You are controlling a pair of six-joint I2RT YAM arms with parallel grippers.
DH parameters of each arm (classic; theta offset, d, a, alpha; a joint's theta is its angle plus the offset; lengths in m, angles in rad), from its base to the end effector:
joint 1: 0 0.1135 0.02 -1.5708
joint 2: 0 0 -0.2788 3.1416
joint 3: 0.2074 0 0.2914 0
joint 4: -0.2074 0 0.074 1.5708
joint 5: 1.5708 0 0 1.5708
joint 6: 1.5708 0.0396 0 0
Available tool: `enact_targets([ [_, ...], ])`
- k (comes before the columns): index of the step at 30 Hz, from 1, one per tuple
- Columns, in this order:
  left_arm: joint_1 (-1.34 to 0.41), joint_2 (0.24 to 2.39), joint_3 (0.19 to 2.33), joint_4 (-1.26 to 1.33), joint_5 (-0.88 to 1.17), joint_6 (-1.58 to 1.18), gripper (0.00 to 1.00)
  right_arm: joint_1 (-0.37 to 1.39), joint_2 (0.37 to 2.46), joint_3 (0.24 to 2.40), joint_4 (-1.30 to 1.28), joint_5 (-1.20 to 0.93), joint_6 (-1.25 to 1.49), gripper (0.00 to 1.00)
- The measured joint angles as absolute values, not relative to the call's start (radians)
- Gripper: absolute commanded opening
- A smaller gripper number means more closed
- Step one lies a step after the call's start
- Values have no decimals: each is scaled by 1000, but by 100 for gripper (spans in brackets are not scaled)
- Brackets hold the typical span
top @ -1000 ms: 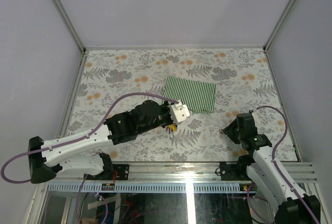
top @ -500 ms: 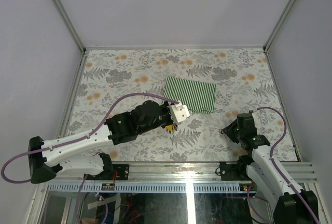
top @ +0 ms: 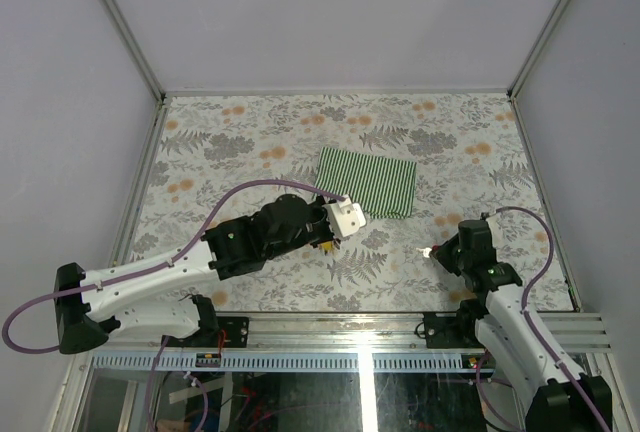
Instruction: Put the keys on the keyring
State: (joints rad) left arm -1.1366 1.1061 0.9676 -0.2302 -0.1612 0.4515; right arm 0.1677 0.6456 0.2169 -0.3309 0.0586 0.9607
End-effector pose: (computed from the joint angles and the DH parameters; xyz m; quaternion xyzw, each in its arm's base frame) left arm 0.1283 -0.2616 0.3420 0.5544 0.6087 -0.1268 0.5532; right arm 0.1620 0.0251 0.1391 0.3654 0.8427 0.1882 0.3477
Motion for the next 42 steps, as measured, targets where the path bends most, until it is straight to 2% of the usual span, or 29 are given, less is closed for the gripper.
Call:
enact_targets([
  [5,-1137,1106,963,-230,-152,453,0,167,594,250,-362,36,883,0],
  [11,-1137,1106,962,-232,-126,454,0,167,579,413,-396,-32,678,0],
  [14,-1137,1105,962,-232,-109,454,0,165,620,508,-400,-101,585,1],
  [16,-1137,1104,962,-232,-96,454,0,164,669,563,-397,-159,539,7],
  [24,-1137,1089,962,-233,-71,454,0,164,887,717,-387,-336,394,2],
  [26,-1137,1087,962,-232,-68,453,0,164,907,731,-374,-354,370,4],
  [29,-1137,1085,962,-232,-64,453,0,164,908,715,-315,-400,349,0],
  [36,-1137,1085,962,-237,-36,447,0,163,868,677,-230,-549,253,0],
  [42,-1137,1084,962,-240,0,447,0,171,864,693,-137,-791,226,0],
])
